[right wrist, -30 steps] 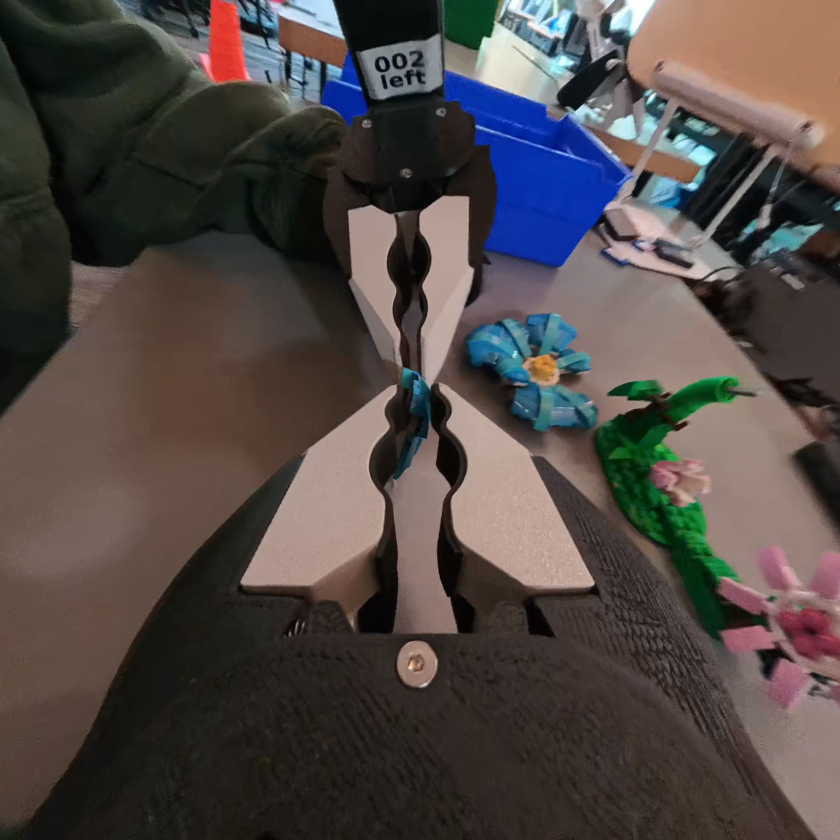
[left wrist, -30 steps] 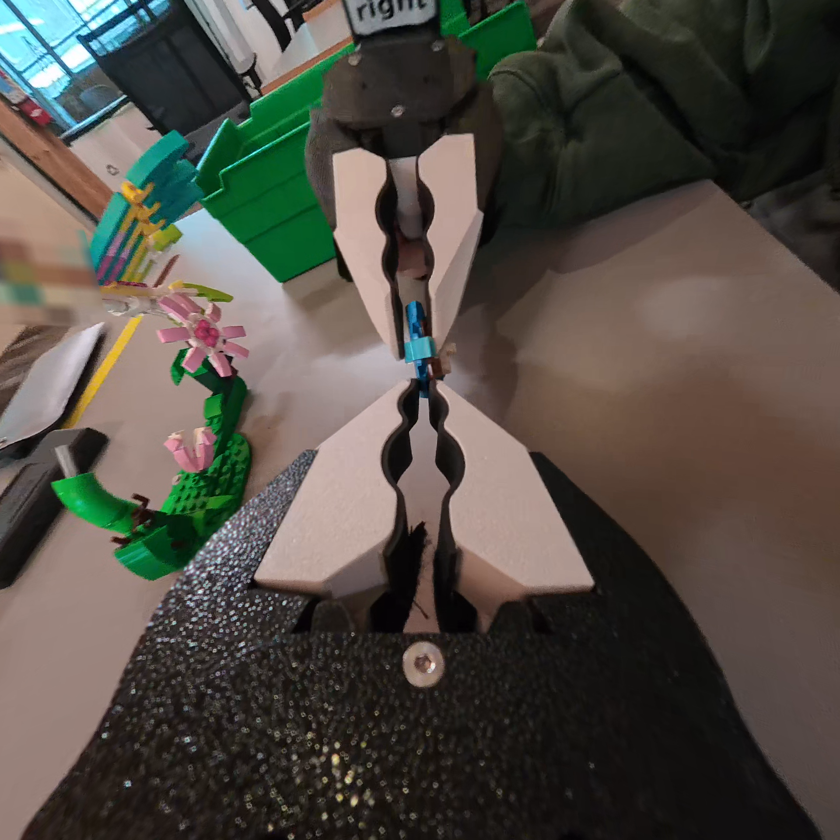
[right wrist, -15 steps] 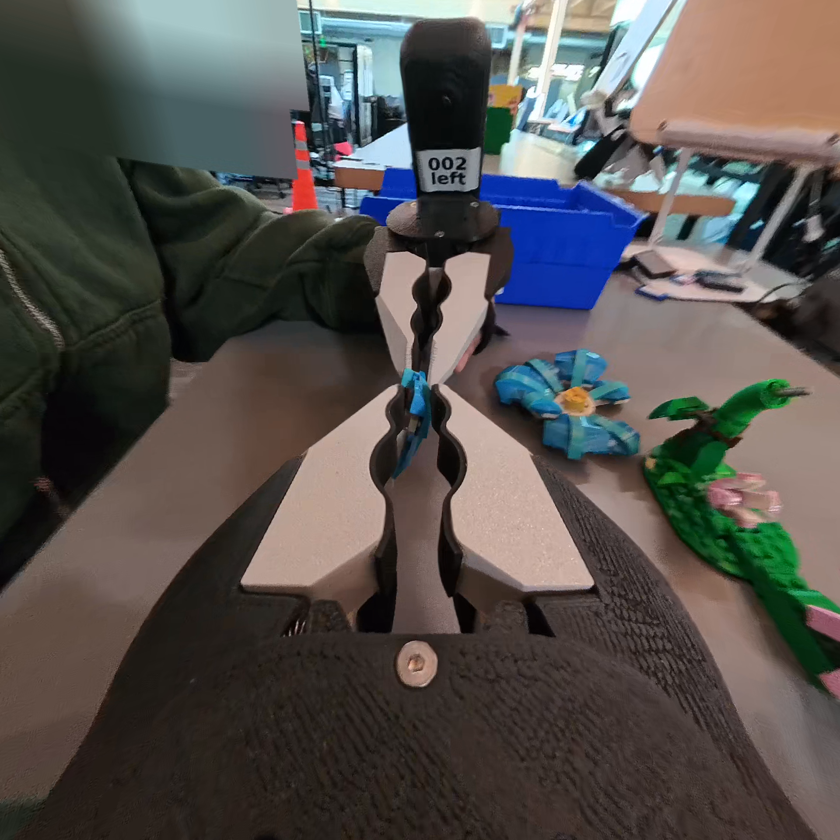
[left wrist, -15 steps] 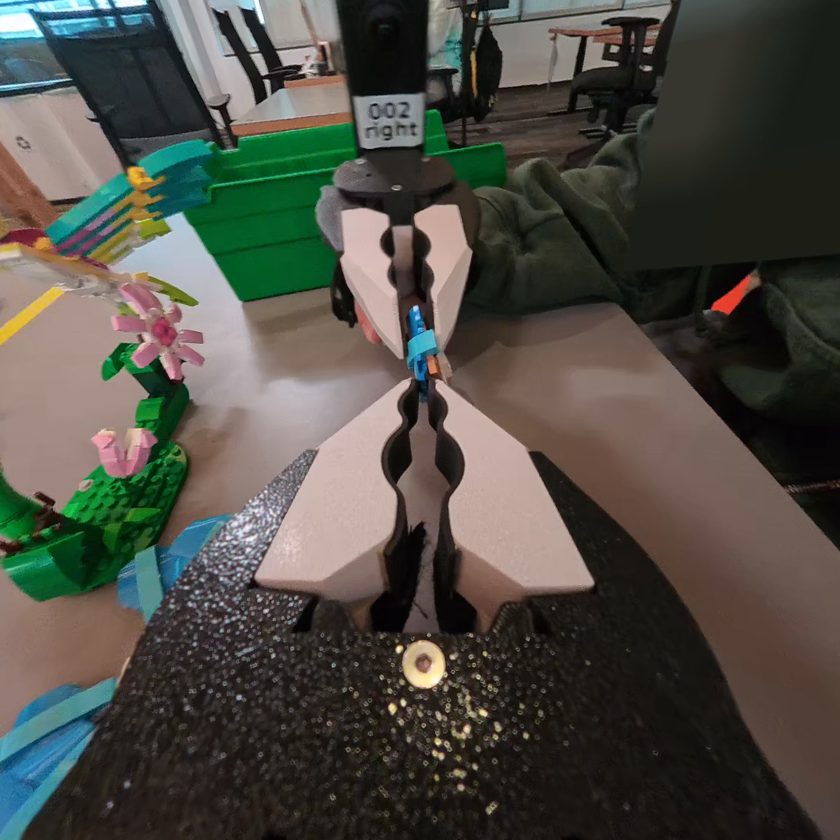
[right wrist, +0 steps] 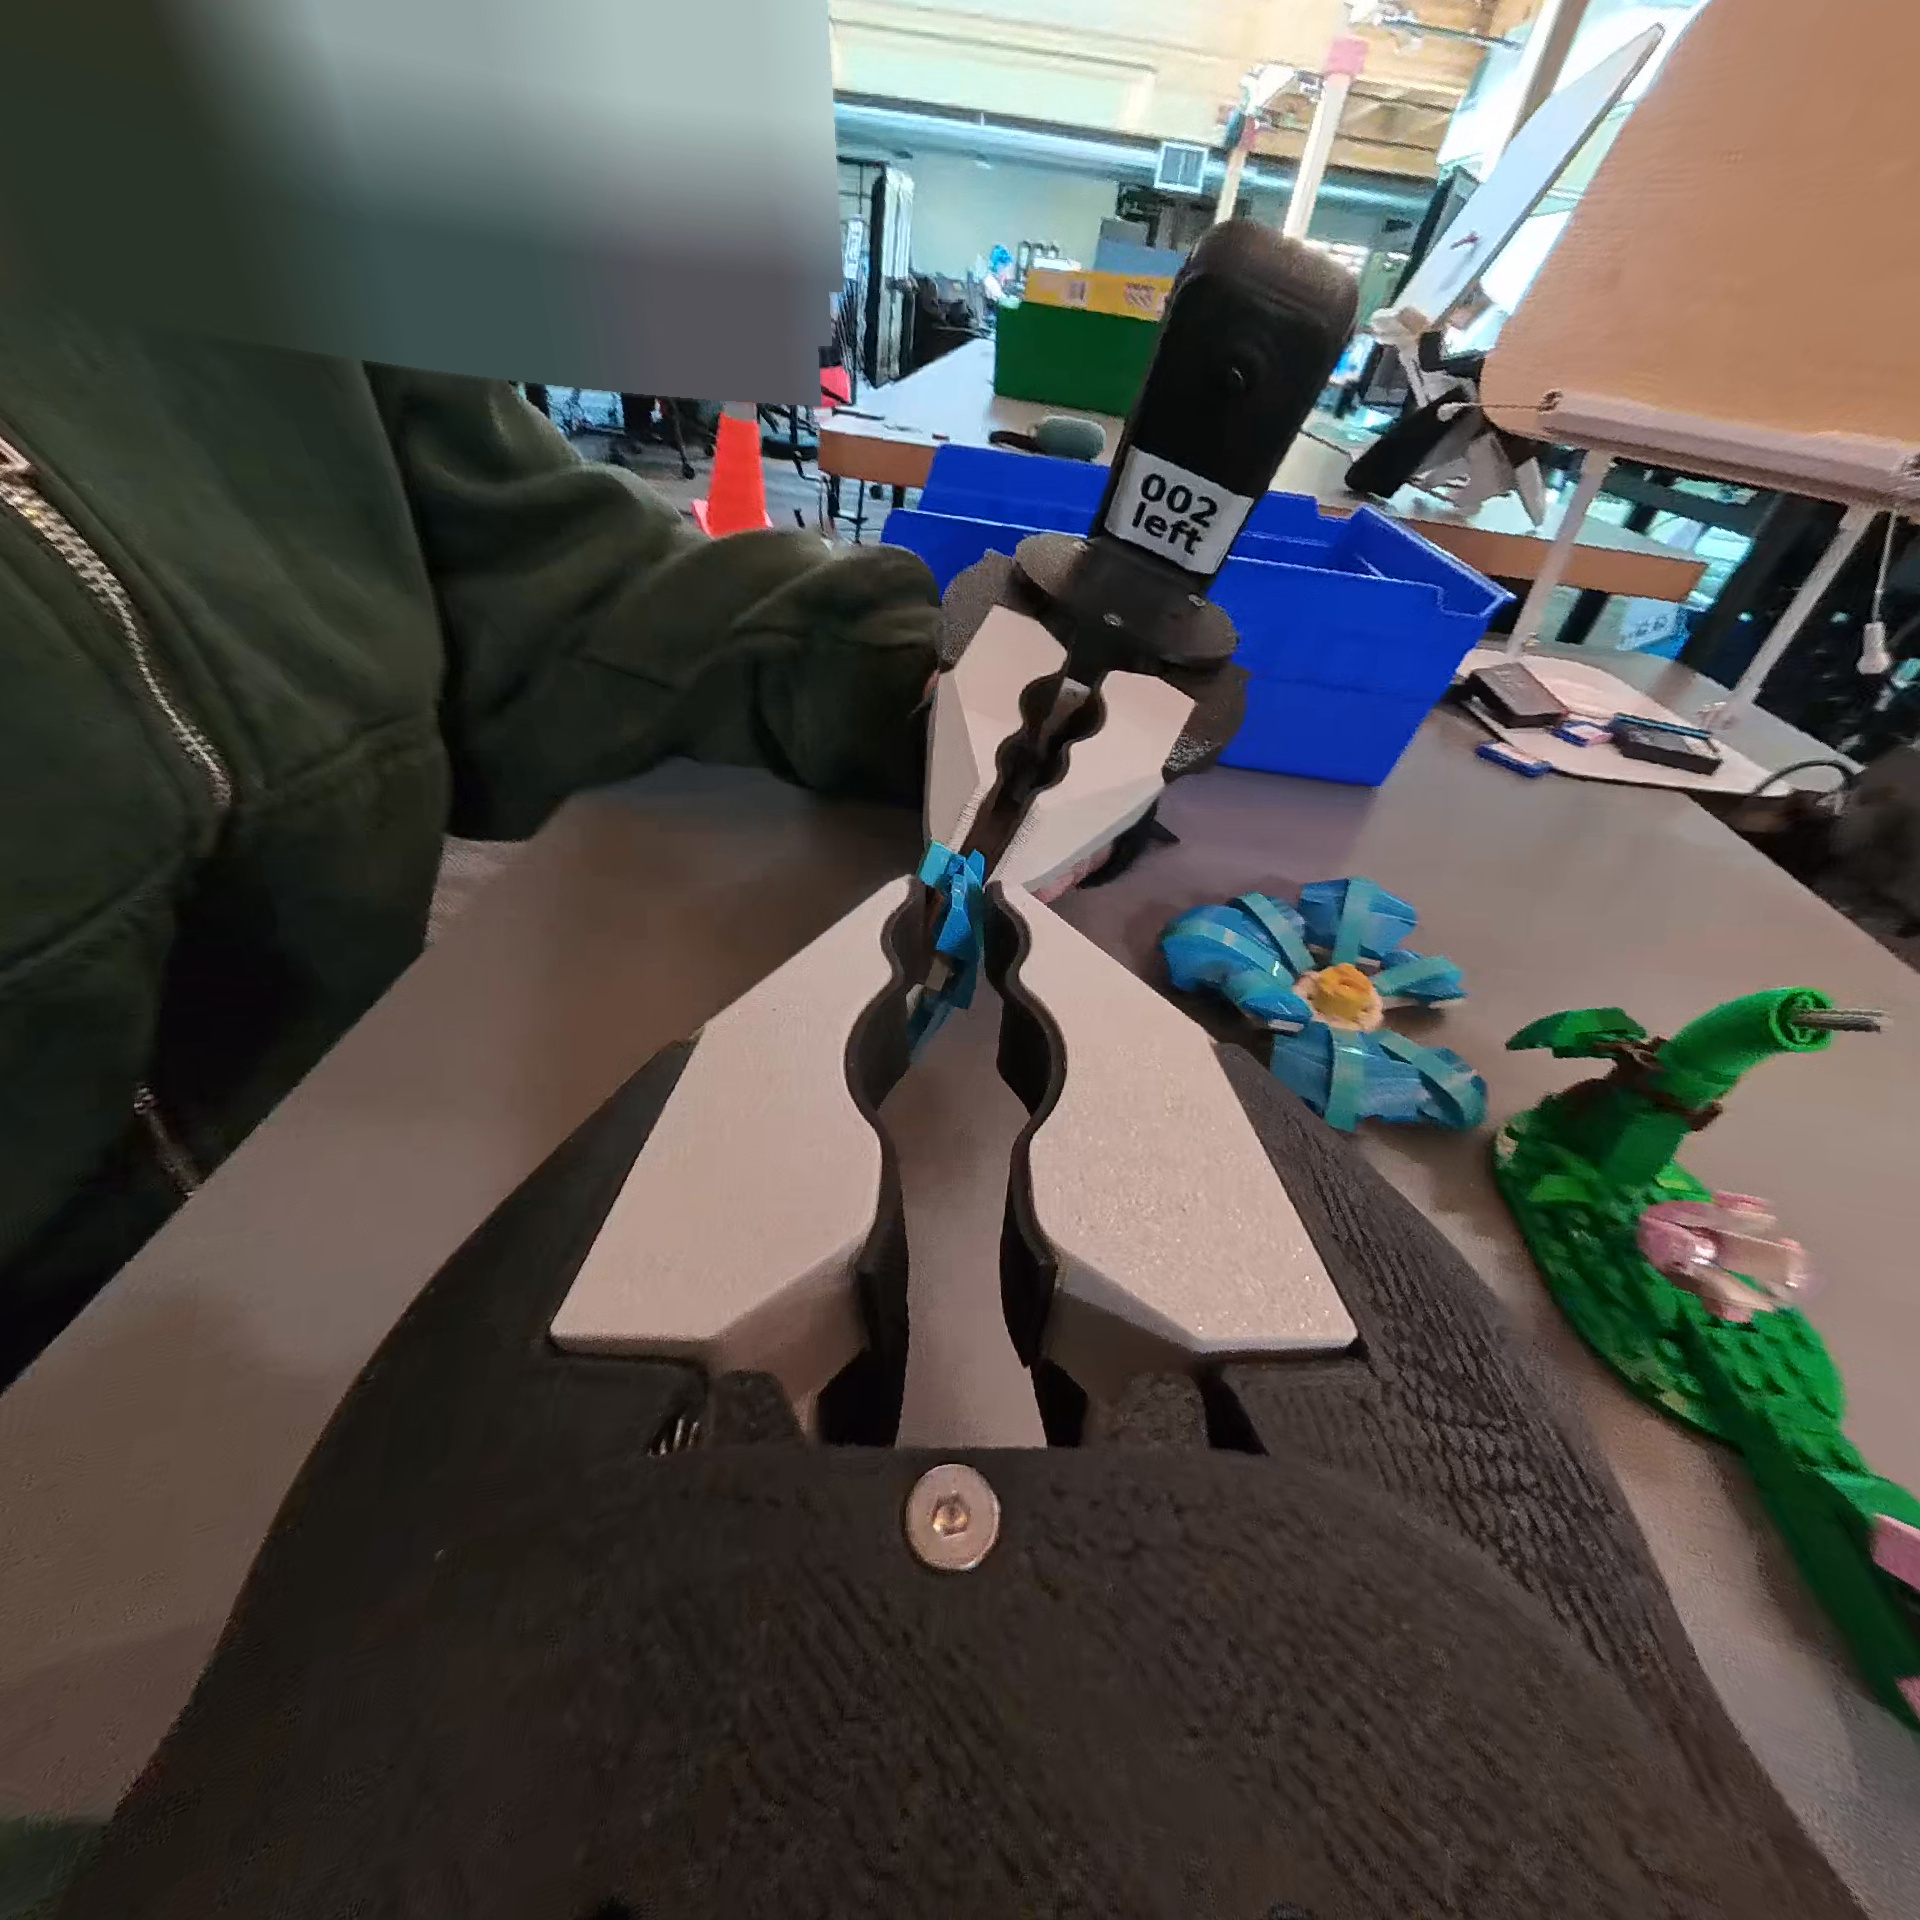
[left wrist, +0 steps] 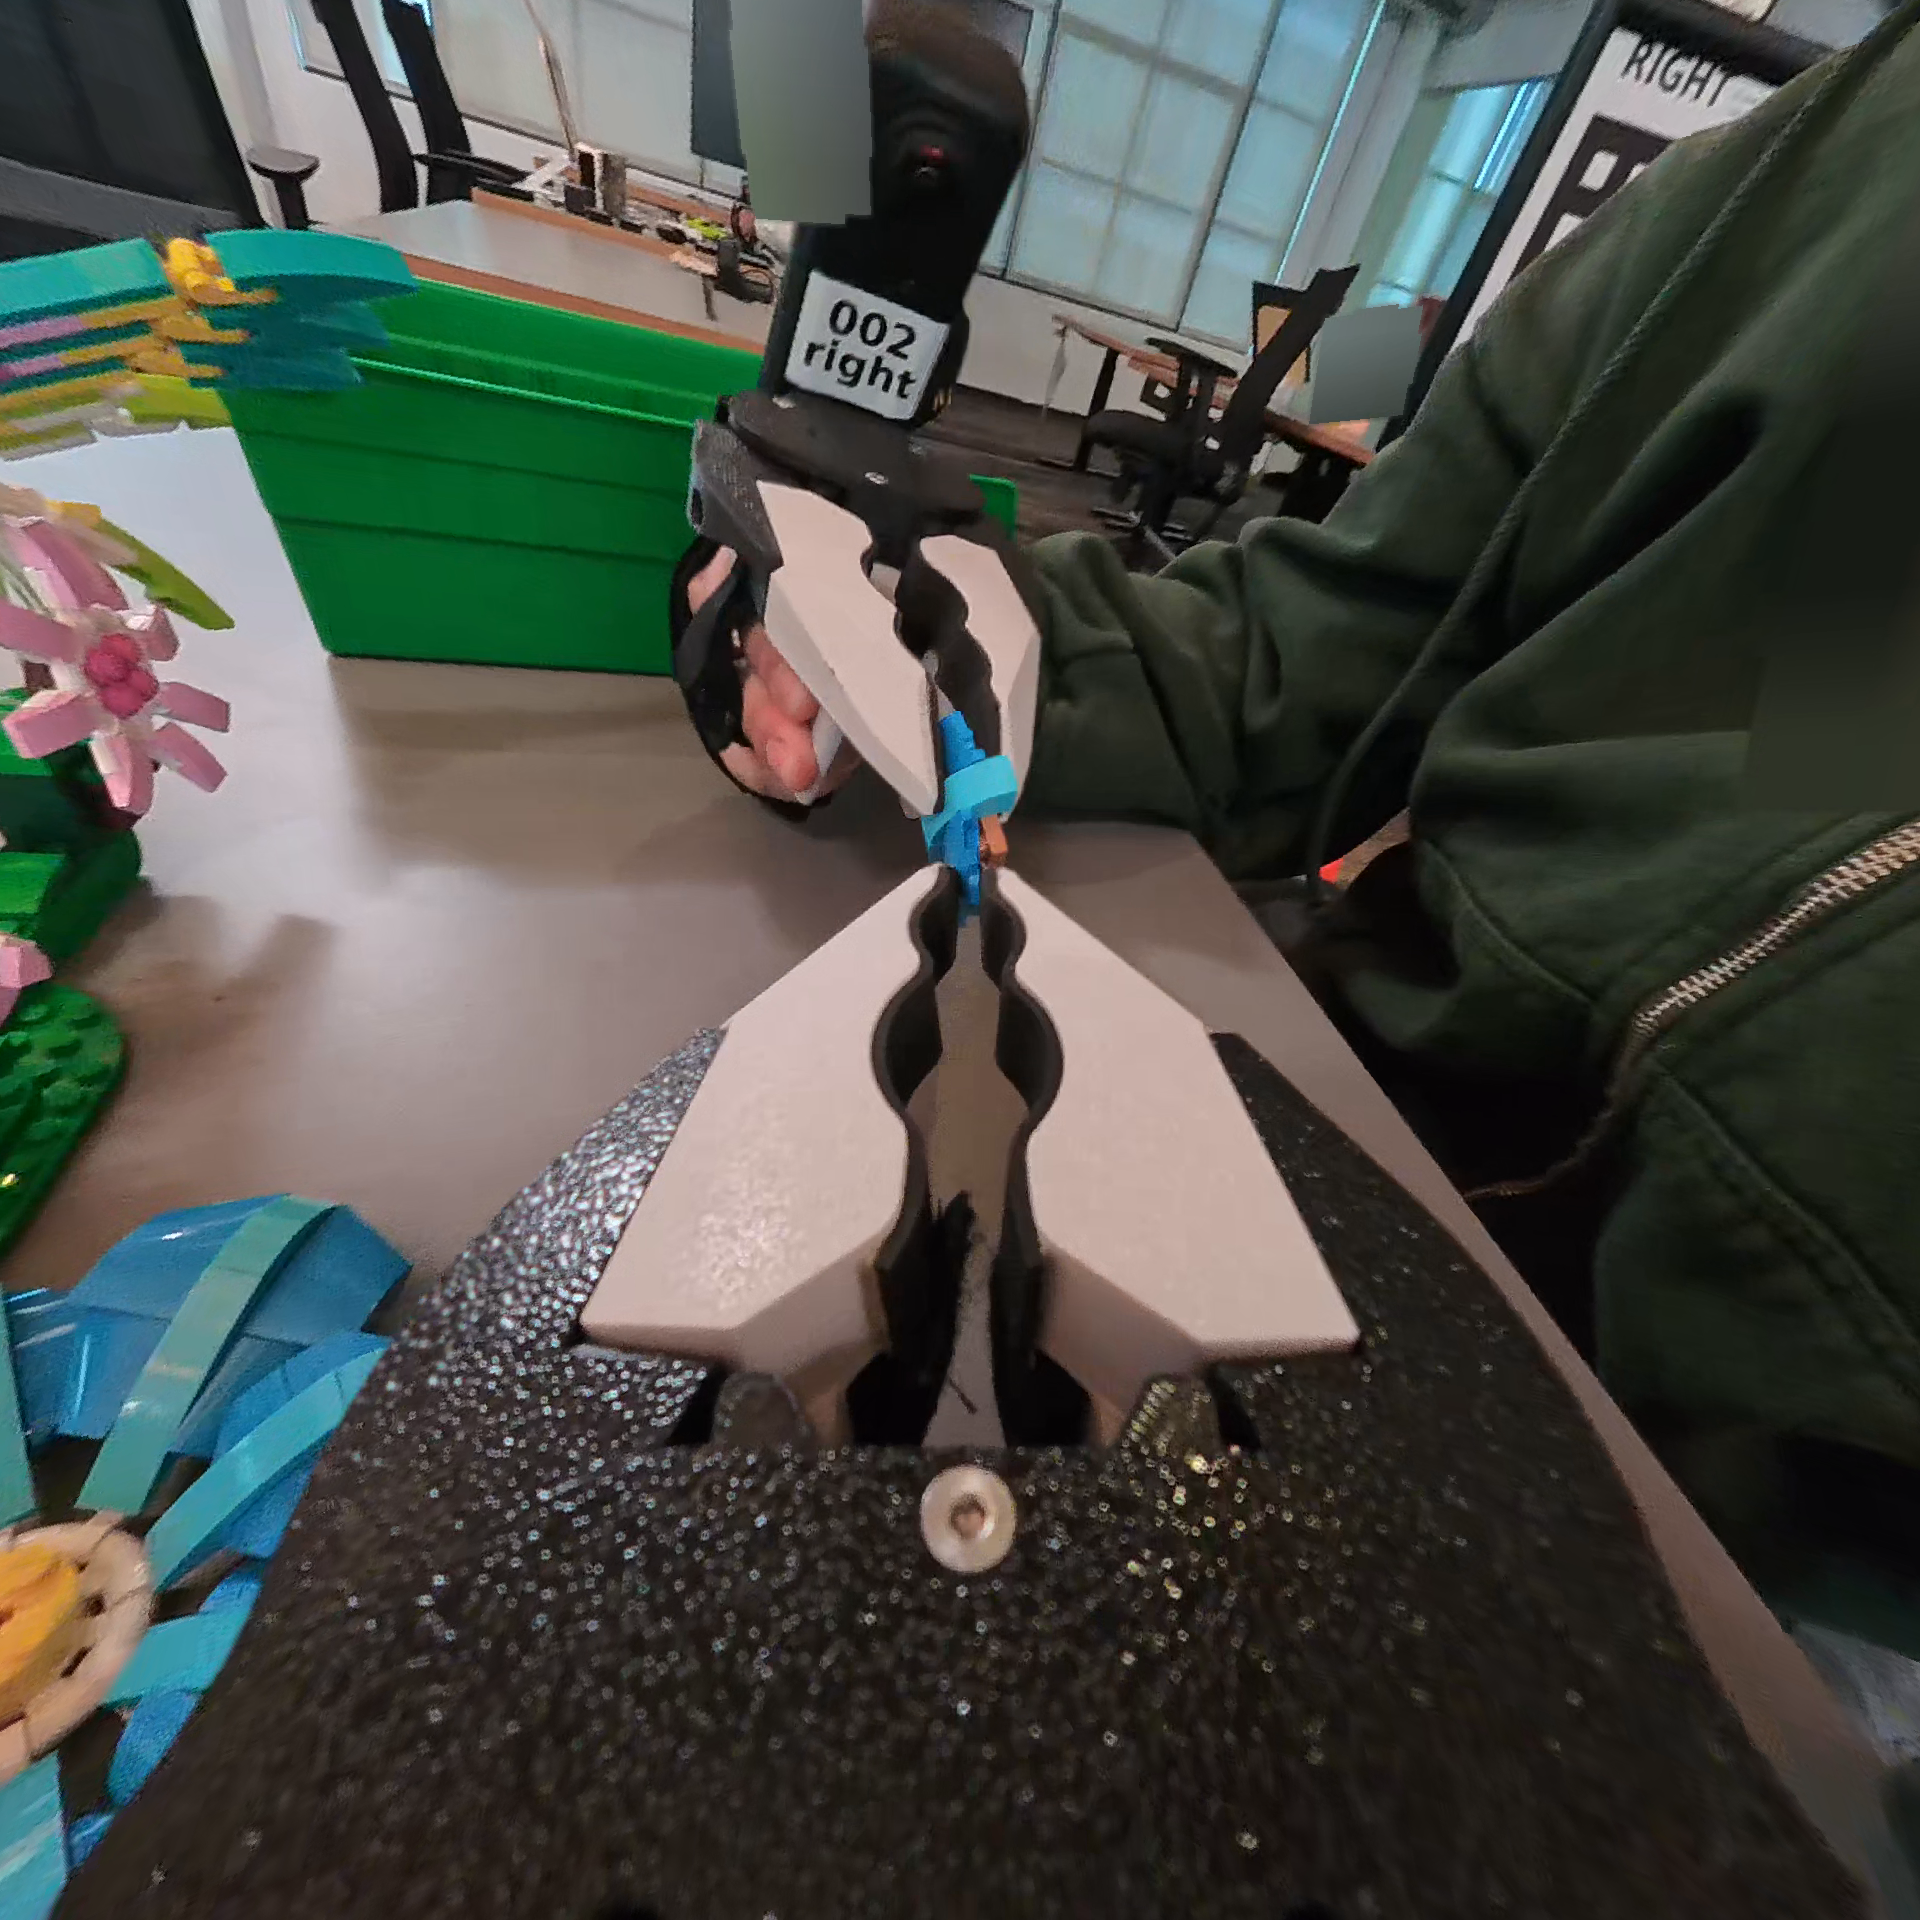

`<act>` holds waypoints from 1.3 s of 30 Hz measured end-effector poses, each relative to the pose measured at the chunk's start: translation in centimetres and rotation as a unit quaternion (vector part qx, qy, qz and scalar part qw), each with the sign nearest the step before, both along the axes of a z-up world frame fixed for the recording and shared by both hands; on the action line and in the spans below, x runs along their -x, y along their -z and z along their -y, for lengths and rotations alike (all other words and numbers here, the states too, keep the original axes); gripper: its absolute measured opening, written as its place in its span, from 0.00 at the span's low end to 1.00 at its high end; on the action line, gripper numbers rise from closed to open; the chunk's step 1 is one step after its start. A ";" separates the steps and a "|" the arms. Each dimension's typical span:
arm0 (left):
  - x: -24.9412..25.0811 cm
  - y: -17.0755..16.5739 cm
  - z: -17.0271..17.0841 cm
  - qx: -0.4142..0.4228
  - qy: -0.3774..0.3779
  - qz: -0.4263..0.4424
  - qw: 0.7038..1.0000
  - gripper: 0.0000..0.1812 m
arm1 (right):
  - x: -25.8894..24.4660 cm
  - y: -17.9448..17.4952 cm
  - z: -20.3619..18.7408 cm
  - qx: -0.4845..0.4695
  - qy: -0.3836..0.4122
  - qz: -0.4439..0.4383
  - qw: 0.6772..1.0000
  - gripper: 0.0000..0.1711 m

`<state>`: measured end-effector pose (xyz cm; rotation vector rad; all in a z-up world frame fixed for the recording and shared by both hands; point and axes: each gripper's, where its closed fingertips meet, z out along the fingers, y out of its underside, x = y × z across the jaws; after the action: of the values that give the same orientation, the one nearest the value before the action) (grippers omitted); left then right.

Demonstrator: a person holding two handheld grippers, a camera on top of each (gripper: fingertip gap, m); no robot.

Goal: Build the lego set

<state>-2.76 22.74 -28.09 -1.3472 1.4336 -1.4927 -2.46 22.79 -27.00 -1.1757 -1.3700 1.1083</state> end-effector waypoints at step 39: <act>-0.8 -2.3 0.1 0.037 -0.019 0.072 0.997 0.00 | -0.4 -2.6 0.1 0.063 -0.023 -0.091 0.994 0.05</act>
<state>-2.00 22.64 -25.80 -1.2754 1.2684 -1.5979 -2.07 22.67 -24.37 -1.1073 -1.2058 1.3175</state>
